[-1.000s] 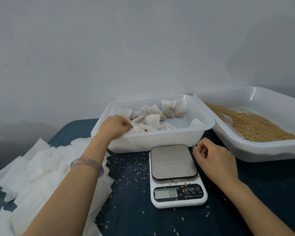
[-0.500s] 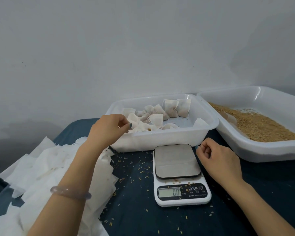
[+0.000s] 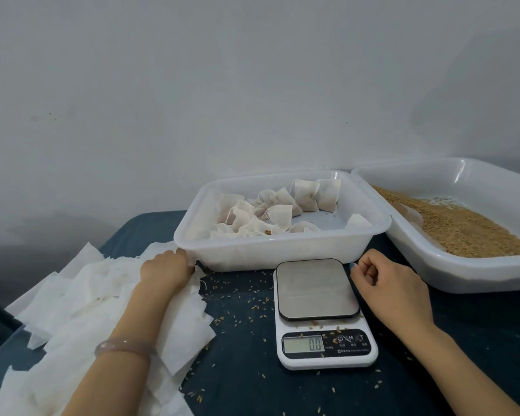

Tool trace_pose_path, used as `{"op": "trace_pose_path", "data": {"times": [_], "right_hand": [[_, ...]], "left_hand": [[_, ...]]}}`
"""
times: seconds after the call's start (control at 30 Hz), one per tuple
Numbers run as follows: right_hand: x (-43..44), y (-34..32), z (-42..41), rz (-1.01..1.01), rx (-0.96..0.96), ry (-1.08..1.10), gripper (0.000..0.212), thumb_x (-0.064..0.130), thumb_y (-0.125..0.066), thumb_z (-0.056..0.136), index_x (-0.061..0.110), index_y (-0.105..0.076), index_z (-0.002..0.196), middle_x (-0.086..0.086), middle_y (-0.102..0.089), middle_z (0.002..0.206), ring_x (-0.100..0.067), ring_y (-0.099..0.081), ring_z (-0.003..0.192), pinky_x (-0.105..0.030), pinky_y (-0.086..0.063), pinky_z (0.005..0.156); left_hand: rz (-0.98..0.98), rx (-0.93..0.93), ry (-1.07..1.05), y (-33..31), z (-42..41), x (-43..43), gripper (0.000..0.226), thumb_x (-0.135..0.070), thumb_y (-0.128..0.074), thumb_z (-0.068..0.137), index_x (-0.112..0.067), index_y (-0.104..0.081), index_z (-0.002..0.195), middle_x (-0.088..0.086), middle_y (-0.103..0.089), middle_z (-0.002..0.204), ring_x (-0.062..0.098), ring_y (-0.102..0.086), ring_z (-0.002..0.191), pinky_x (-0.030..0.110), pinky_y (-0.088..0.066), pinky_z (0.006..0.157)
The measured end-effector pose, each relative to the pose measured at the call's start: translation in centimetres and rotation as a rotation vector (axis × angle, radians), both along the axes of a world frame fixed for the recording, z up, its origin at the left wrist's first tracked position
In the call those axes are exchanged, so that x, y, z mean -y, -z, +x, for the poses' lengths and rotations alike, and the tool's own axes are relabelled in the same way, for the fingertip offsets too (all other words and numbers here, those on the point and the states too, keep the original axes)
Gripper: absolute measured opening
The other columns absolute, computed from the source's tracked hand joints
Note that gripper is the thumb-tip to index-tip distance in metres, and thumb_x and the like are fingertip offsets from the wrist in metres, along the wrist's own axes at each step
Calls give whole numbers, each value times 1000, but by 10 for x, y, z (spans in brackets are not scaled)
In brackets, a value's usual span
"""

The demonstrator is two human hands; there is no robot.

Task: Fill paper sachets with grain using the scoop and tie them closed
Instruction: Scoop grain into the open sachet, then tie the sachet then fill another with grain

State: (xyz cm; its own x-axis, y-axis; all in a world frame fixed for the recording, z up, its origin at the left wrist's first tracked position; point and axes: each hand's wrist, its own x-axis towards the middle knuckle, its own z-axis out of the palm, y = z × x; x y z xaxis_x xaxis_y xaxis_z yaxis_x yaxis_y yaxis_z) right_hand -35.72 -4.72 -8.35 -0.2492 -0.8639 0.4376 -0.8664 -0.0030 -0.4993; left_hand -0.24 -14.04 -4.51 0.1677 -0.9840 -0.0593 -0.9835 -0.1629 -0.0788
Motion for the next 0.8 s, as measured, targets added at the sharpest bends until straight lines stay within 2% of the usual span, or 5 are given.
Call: {"op": "trace_pose_path", "data": {"times": [0.2,0.4,0.5,0.63,0.8], "right_hand": [[-1,0,0,6,-6,-3,26,35,-58,91,32,-44,70,11,-55,59,-4,-52,56,-25,-33,46],[-2,-1,0,8,-1,-9,26,36,-58,91,32,-43,70,11,-55,60,-4,-52,57,-25,-33,47],[-2,-2,0,14,3,-9,26,36,-58,91,32,-44,70,10,-55,60,-5,-53,57,-26,-35,47],[-1,-2,0,17,0,-5,26,35,-58,92,31,-44,70,10,-55,60,-5,-53,57,-26,-36,47],[-1,-2,0,19,10,-1,26,35,-58,92,32,-45,70,10,-55,60,-4,-53,57,-26,-34,47]], "left_hand": [[-234,64,35,1,-9,-7,14,-22,-56,90,-16,-69,93,-1,-58,94,23,-57,93,27,-39,69],[-212,-43,49,-4,-16,-15,10,-21,-59,91,-14,-66,91,3,-59,92,24,-56,88,29,-45,70],[-229,105,61,-6,-23,-25,6,-13,-57,88,-17,-57,83,0,-50,86,21,-49,82,29,-42,66],[-209,319,202,-11,-39,-44,24,-14,-60,88,-21,-39,79,-3,-60,97,19,-60,91,27,-35,62],[-391,276,393,-21,-57,-69,34,-2,-53,84,-20,-27,100,-7,-36,66,16,-36,53,29,-17,46]]}}
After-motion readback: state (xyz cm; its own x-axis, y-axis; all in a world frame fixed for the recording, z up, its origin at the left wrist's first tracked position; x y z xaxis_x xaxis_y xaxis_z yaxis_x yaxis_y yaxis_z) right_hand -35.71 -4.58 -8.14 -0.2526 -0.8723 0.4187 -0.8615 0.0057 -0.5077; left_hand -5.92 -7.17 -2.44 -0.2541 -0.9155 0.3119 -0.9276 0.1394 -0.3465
